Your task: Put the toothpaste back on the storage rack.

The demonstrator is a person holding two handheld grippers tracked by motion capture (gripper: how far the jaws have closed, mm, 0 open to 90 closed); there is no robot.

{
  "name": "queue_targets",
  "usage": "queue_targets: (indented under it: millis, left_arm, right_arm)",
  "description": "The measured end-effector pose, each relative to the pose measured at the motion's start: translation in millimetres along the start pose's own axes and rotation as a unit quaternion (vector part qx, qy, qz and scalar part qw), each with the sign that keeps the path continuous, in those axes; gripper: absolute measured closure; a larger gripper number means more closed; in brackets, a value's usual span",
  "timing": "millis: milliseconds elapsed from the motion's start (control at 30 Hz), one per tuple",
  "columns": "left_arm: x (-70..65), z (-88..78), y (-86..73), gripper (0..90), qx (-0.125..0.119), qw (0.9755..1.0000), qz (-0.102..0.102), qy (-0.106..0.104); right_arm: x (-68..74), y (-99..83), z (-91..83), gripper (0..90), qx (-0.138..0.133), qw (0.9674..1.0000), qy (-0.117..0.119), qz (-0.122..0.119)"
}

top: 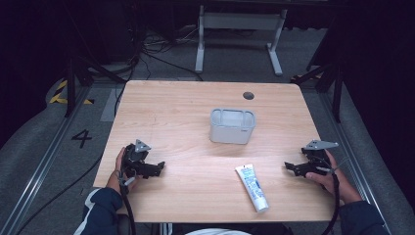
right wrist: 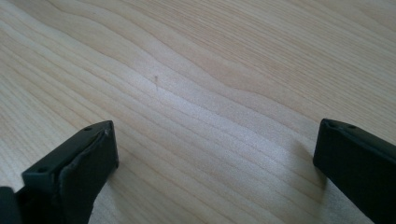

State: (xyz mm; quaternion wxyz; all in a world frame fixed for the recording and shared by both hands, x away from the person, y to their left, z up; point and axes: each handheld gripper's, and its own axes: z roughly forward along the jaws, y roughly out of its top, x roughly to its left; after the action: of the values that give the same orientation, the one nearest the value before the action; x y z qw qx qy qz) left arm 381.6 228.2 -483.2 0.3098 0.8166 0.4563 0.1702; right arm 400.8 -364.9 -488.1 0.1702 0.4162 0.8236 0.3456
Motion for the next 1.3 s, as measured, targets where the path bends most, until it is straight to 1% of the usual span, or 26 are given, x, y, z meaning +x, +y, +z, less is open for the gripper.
queue_targets:
  millis: [67,100,133,167,200,233,300,400,533,567,633,733,833,967,1000,1033,1067,1133,1233,1300]
  left_arm:
    - [-0.1,-0.2,-0.4,0.1,-0.001,1.0,0.0,-0.002]
    - [-0.9,0.1,-1.0,0.1,-0.004,1.0,-0.004,-0.002]
    - [0.5,-0.6,-1.1,0.1,-0.002,1.0,0.006,-0.002]
    - [1.1,-1.7,-2.1,0.1,0.001,0.9999,0.008,-0.012]
    - [1.9,-1.9,-2.7,0.1,-0.001,0.9998,0.012,-0.015]
    - [3.9,-2.9,-3.5,0.1,0.001,0.9995,0.021,-0.023]
    - [4.4,-3.2,-3.6,0.1,0.002,0.9994,0.023,-0.025]
    - [5.2,-3.5,-4.0,0.1,0.002,0.9992,0.026,-0.029]
    - [5.7,-3.9,-4.3,0.1,0.002,0.9991,0.029,-0.03]
    - [5.7,-3.9,-4.4,0.1,0.003,0.9991,0.029,-0.031]
    - [5.9,-3.6,-4.6,0.1,0.001,0.9991,0.029,-0.031]
    - [6.1,-3.6,-4.6,0.1,0.0,0.9991,0.031,-0.03]
    - [6.1,-3.6,-4.5,0.1,0.0,0.9991,0.03,-0.031]
    - [6.1,-3.6,-4.6,0.1,0.001,0.9991,0.03,-0.031]
    - [6.1,-3.6,-4.6,0.1,0.0,0.9991,0.03,-0.031]
    - [6.0,-3.6,-4.6,0.1,0.0,0.9991,0.03,-0.031]
    - [6.1,-3.7,-4.5,0.1,0.001,0.9991,0.03,-0.031]
    - [6.2,-3.6,-4.5,0.1,0.0,0.9991,0.031,-0.03]
    - [6.1,-3.6,-4.6,0.1,0.001,0.9991,0.03,-0.031]
    - [6.1,-3.6,-4.6,0.1,0.001,0.9991,0.03,-0.031]
  right_arm:
    - [0.2,-0.1,-0.1,0.3,0.001,1.0,-0.001,0.001]
    - [0.2,-0.1,-0.1,0.3,0.001,1.0,-0.001,0.001]
    - [0.2,0.0,-0.1,0.3,0.001,1.0,-0.001,0.001]
    - [0.1,0.2,0.0,0.3,0.001,1.0,-0.001,0.0]
    - [-0.1,0.9,0.0,0.3,0.004,1.0,0.0,0.0]
    - [-0.1,1.8,0.1,0.2,0.009,1.0,-0.002,-0.001]
    - [0.1,2.0,0.1,0.2,0.01,1.0,-0.002,0.0]
    - [0.8,4.7,-0.6,0.3,0.024,0.9997,-0.005,0.005]
    - [0.9,9.0,-1.8,0.7,0.05,0.9988,-0.003,-0.001]
    - [1.1,9.9,-2.1,0.7,0.055,0.9985,-0.002,0.001]
    - [1.2,11.0,-2.2,0.7,0.062,0.9981,-0.002,-0.002]
    - [1.7,12.2,-2.3,0.7,0.069,0.9976,-0.004,0.001]
    - [2.2,12.0,-2.9,2.5,0.066,0.9978,-0.002,0.003]
    - [3.4,12.4,-4.3,7.1,0.065,0.9979,0.002,-0.001]
    - [3.8,12.8,-4.6,10.2,0.063,0.998,0.004,-0.002]
    - [3.9,13.4,-5.4,15.6,0.06,0.9982,0.006,-0.005]
    - [4.4,14.1,-6.5,18.4,0.058,0.9983,0.009,-0.004]
    - [5.7,15.4,-7.7,16.4,0.059,0.998,0.021,-0.001]
    - [13.3,18.8,-11.8,18.1,0.059,0.9977,0.03,-0.013]
    - [20.4,23.8,-16.4,17.9,0.056,0.9974,0.042,-0.018]
